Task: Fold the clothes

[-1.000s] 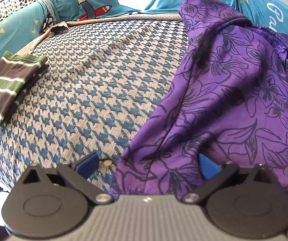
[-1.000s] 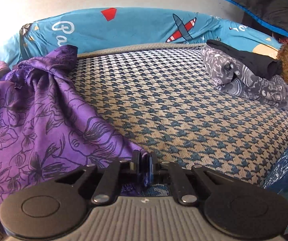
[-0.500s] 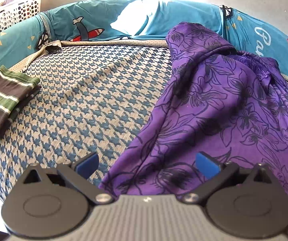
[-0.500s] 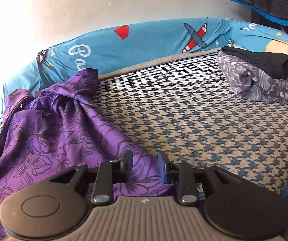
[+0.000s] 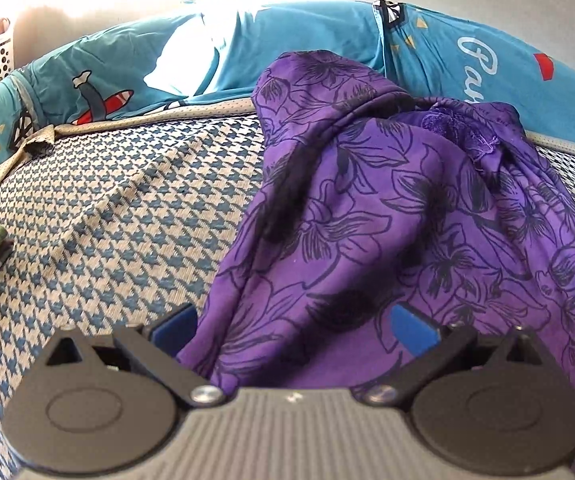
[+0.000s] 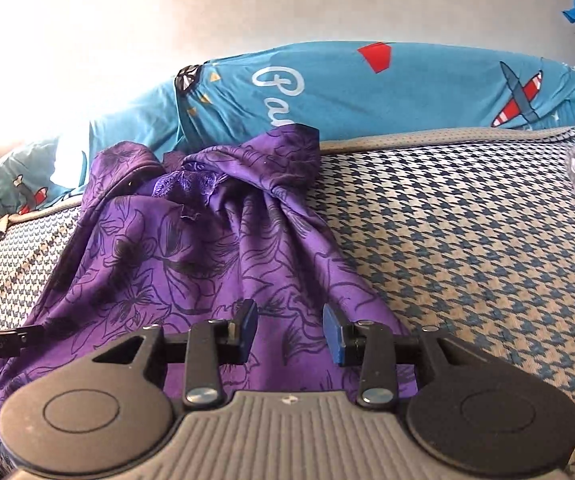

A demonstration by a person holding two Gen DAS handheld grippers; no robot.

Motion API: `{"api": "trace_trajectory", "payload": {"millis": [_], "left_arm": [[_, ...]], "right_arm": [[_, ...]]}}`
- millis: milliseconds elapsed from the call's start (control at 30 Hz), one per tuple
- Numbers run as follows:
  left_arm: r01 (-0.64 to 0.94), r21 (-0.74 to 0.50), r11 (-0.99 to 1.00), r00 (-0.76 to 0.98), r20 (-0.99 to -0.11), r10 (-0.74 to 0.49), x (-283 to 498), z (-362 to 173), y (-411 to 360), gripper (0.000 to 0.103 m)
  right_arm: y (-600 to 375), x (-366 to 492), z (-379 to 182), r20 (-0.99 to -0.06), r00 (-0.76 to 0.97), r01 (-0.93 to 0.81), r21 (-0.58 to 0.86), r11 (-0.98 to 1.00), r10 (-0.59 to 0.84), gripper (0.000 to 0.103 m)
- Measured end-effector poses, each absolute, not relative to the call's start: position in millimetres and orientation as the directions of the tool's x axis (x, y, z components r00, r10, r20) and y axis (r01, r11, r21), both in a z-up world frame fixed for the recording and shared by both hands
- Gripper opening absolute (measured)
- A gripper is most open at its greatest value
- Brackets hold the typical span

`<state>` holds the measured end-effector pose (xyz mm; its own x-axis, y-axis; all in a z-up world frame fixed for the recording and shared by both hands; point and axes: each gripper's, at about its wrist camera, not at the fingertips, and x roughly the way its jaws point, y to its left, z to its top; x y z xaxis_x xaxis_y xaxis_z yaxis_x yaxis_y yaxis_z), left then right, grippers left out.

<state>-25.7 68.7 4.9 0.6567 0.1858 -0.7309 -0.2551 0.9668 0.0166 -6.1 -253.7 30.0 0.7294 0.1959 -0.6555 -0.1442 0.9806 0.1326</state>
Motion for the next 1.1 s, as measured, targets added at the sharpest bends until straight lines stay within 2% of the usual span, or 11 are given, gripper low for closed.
{"api": "trace_trajectory", "payload": {"millis": [133, 500, 667, 1100], "left_arm": [[-0.239, 0.025, 0.971, 0.664, -0.725, 0.182, -6, 8, 71, 0.103], [-0.216, 0.035, 0.976, 0.663, -0.728, 0.173, 46, 7, 70, 0.103], [-0.218, 0.023, 0.976, 0.642, -0.749, 0.162, 62, 0, 70, 0.103], [-0.248, -0.001, 0.969, 0.604, -0.782, 0.154, 96, -13, 67, 0.103]], "right_arm": [[-250, 17, 31, -0.662, 0.709, -0.160, 0.184, 0.970, 0.243, 0.036], [-230, 77, 36, -0.635, 0.751, -0.132, 0.124, 0.984, 0.180, 0.038], [-228, 99, 32, -0.632, 0.752, -0.110, 0.161, 0.981, 0.188, 0.039], [-185, 143, 26, -0.570, 0.795, -0.183, 0.102, 0.978, 0.209, 0.052]]}}
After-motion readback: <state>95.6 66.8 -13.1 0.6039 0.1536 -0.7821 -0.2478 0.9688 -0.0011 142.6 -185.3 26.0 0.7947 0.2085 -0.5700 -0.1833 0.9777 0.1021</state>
